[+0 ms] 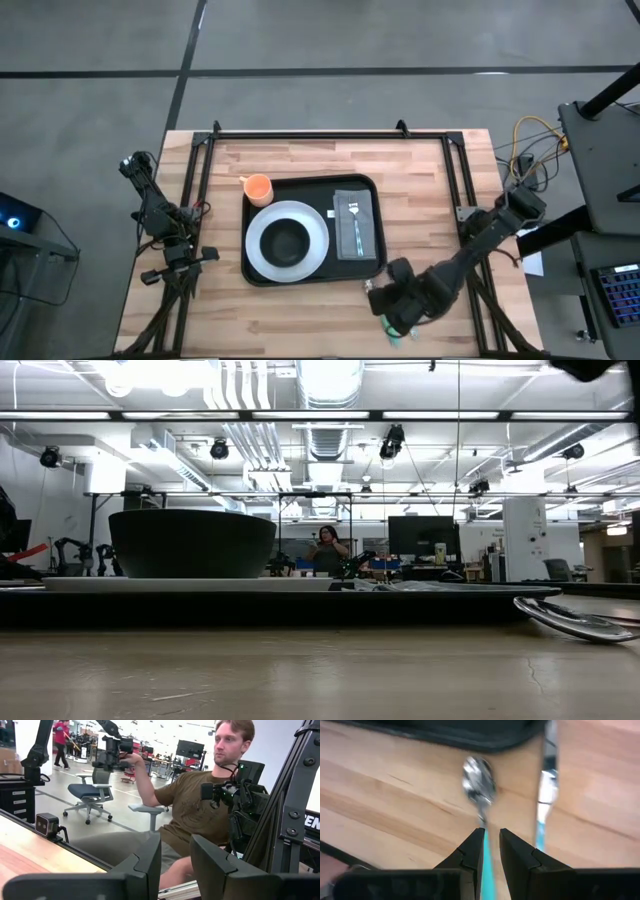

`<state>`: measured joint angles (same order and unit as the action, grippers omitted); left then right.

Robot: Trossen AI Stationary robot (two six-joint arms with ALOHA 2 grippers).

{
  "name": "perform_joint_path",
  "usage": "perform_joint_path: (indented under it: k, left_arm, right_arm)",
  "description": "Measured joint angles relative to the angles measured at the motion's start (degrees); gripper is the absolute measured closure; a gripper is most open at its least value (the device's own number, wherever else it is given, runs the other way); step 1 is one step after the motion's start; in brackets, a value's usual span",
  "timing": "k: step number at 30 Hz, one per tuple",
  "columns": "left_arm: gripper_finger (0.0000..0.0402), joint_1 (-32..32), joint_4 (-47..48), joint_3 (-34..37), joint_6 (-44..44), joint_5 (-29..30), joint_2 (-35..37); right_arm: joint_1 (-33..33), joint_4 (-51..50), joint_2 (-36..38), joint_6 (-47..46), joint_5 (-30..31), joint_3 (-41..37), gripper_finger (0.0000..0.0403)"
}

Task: Set up tray
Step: Put the green table knife on the gray table napkin to the right of the green fork

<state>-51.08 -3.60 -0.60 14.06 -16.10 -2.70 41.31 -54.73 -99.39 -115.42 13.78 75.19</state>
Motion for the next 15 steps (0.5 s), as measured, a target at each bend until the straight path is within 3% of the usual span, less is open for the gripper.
perform_joint_path:
  k: [15]
  left_arm:
    - [0.0317,0.0,0.0,0.0,0.0,0.0,0.0]
  right_arm:
    - [5.2,-2.2,-0.1,-3.0,-0.9,-0.6,0.0349]
